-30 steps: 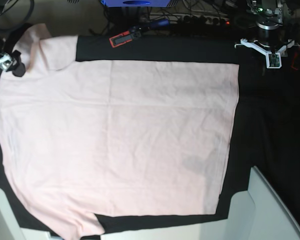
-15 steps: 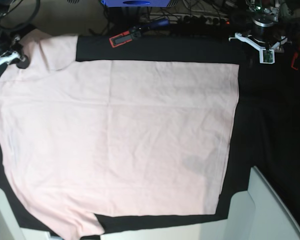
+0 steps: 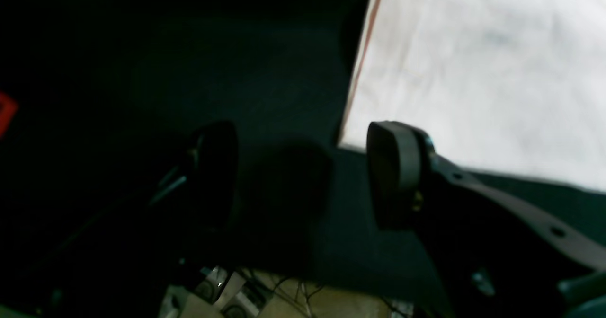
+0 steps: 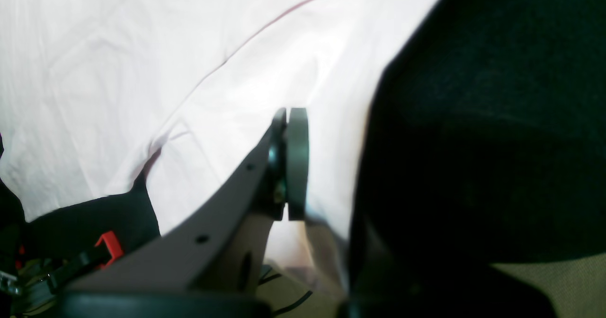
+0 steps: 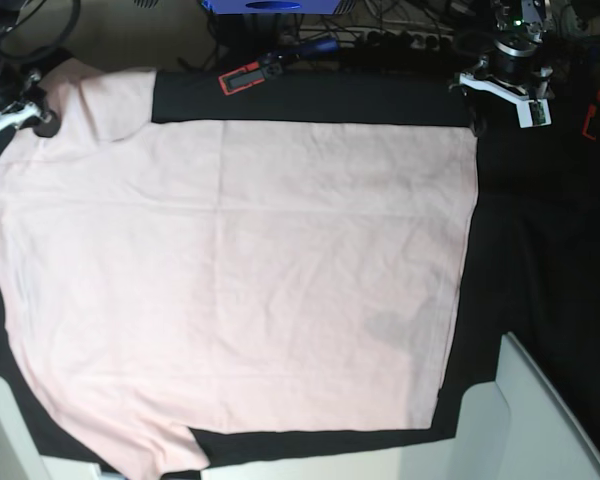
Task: Fold the T-shirt properly
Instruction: 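Lower the left gripper onto the opposite corner of the shirt edge and grasp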
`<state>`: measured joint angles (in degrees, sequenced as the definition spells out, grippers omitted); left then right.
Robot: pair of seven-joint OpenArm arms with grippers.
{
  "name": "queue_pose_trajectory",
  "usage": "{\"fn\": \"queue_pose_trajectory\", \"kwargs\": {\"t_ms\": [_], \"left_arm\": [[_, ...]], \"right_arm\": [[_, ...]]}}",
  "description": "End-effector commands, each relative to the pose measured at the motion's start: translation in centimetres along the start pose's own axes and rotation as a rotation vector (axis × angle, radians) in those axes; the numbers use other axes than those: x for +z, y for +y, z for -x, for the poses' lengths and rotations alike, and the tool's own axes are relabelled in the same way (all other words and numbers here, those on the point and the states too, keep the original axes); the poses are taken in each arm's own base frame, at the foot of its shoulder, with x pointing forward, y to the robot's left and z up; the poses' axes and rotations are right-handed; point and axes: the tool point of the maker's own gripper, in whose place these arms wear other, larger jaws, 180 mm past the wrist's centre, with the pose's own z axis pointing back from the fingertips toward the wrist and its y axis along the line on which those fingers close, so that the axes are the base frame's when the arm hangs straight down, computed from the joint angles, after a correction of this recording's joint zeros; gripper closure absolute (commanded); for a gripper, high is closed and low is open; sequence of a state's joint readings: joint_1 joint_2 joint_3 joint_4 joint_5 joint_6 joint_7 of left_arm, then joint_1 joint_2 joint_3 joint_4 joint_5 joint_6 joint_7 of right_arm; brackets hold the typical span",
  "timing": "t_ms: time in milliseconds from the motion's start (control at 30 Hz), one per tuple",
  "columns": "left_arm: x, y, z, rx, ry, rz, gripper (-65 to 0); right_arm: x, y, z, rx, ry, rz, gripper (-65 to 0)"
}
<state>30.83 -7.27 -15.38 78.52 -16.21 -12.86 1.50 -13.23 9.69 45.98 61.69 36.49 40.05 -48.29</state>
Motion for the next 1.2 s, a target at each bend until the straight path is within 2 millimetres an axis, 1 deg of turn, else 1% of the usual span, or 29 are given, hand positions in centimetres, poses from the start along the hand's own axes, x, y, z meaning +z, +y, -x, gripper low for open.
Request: {"fn": "queue_pose_trajectory", "kwargs": {"t_ms": [0,200,300,367,500,533,600,767,833,900,933,967,1000,1100,1133,1167], "left_arm": [[0.0,0.3,-0.6,0.002,-0.025,0.000,-42.7],[-1.9,-0.5,-0.2,0.054,-0.019,-0.004,-42.7],[-2.5,-1.2,0.7,0.088,-0.001,-0.005,-42.5],[-2.7,-1.2,1.3,0.097,0.016,-0.008,-42.5],[-3.1,-2.2,1.6,0.114,0.021,-0.001,-42.5],[-3.1,-2.5,1.5,0.113,0.018,0.012,-42.5],[-3.3,-3.9,1.6,0.111,0.024,0.053,-42.2],[-3.1,-6.6,2.4,0.094,0.047,0.122,-41.8],[-3.0,-7.3,2.6,0.089,0.054,0.140,-41.7],[-3.0,-7.4,2.6,0.093,0.054,0.141,-41.1],[-3.0,-7.5,2.7,0.097,0.054,0.141,-39.0],[-3.0,-7.5,2.7,0.106,0.054,0.135,-35.4],[-2.9,-7.5,2.8,0.108,0.055,0.134,-30.6],[-2.9,-7.4,2.8,0.105,0.056,0.133,-11.6],[-2.9,-7.4,2.8,0.106,0.057,0.133,-5.9],[-2.9,-7.4,2.8,0.106,0.057,0.133,-1.7]], "right_arm": [[0.2,-0.4,0.6,0.018,0.040,0.019,0.0],[0.2,-0.4,0.5,0.018,0.036,0.019,0.0],[0.2,-0.4,0.5,0.018,0.035,0.019,0.0],[0.2,-0.4,0.5,0.018,0.035,0.019,0.0],[0.2,-0.4,0.5,0.018,0.033,0.019,0.0],[0.2,-0.4,0.5,0.018,0.033,0.019,0.0],[0.2,-0.4,0.4,0.018,0.032,0.018,0.0],[0.2,-0.4,0.4,0.018,0.032,0.018,0.0],[0.2,-0.4,0.4,0.018,0.032,0.018,0.0],[0.2,-0.4,0.4,0.018,0.032,0.018,0.0],[0.2,-0.4,0.4,0.018,0.032,0.018,0.0],[0.2,-0.4,0.4,0.018,0.032,0.018,0.0],[0.2,-0.4,0.4,0.018,0.032,0.018,0.0],[0.2,-0.4,0.4,0.018,0.032,0.018,0.0],[0.2,-0.4,0.4,0.017,0.032,0.017,0.0],[0.2,-0.4,0.4,0.017,0.032,0.017,0.0]]}}
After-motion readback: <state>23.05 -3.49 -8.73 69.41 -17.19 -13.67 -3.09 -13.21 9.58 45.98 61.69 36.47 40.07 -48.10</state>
